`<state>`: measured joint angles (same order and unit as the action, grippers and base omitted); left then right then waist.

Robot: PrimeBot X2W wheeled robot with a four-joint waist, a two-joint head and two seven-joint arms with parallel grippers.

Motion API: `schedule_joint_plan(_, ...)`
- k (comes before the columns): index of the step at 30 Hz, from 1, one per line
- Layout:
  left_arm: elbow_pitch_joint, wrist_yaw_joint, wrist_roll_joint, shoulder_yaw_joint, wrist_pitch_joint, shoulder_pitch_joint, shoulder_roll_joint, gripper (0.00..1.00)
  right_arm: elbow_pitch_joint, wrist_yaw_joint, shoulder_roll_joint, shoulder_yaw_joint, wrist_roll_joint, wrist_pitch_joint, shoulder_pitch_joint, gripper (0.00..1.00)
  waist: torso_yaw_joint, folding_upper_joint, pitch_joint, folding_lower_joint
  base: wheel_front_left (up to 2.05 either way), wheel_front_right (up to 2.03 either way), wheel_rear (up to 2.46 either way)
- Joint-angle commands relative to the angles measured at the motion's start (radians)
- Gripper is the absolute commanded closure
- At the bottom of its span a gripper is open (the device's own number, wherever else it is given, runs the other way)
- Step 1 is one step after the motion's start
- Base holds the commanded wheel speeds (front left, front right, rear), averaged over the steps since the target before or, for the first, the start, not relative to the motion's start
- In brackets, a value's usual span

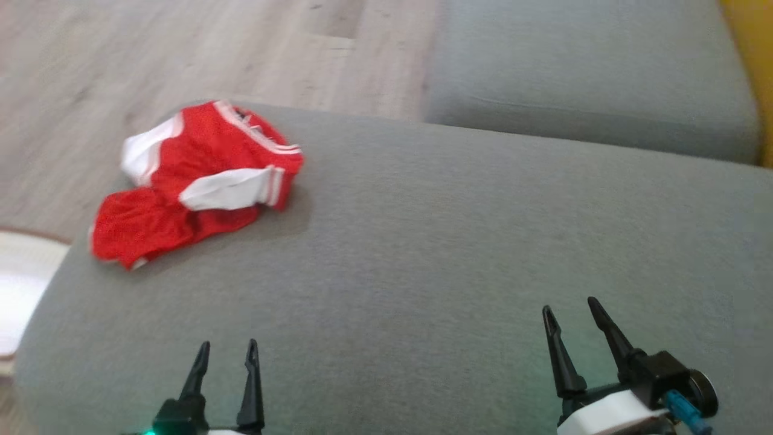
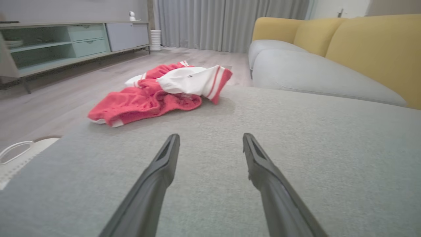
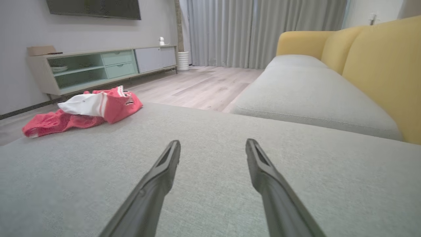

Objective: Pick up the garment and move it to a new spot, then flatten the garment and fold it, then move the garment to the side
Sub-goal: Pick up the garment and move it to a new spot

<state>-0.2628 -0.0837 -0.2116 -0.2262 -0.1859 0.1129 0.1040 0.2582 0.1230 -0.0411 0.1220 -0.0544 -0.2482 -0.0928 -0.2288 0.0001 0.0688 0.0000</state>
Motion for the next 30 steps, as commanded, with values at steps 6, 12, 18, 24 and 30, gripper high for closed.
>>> schedule_joint_plan(6, 0.055, -0.013, -0.011, 0.044, 0.008, -0.015, 0.028, 0.0, -0.032, 0.008, -0.009, 0.04, -0.021, -0.014, 0.034, 0.0, -0.163, -0.0001, 0.013, 0.0, 0.0, 0.0, 0.0)
schedule_joint_plan(12, 0.067, -0.018, -0.021, 0.051, 0.01, -0.002, 0.039, 0.0, -0.028, 0.008, -0.009, 0.049, -0.024, -0.014, 0.037, 0.0, -0.207, -0.0001, 0.013, 0.0, 0.0, 0.0, 0.0)
schedule_joint_plan(18, 0.08, -0.028, -0.028, 0.056, 0.008, 0.005, 0.042, 0.0, -0.025, 0.008, -0.009, 0.057, -0.02, -0.014, 0.039, 0.0, -0.207, -0.0001, 0.006, 0.0, 0.0, 0.0, 0.0)
schedule_joint_plan(24, 0.141, -0.028, -0.038, 0.067, -0.002, -0.016, 0.053, 0.0, -0.051, 0.008, -0.009, 0.042, -0.003, -0.014, 0.043, 0.0, -0.181, -0.0001, -0.012, 0.0, 0.0, 0.0, 0.0)
schedule_joint_plan(30, 0.376, -0.007, -0.03, 0.102, 0.081, -0.149, 0.135, 0.0, -0.091, 0.008, -0.009, 0.017, 0.026, -0.014, 0.052, 0.0, -0.15, -0.0001, -0.048, 0.0, 0.0, 0.0, 0.0)
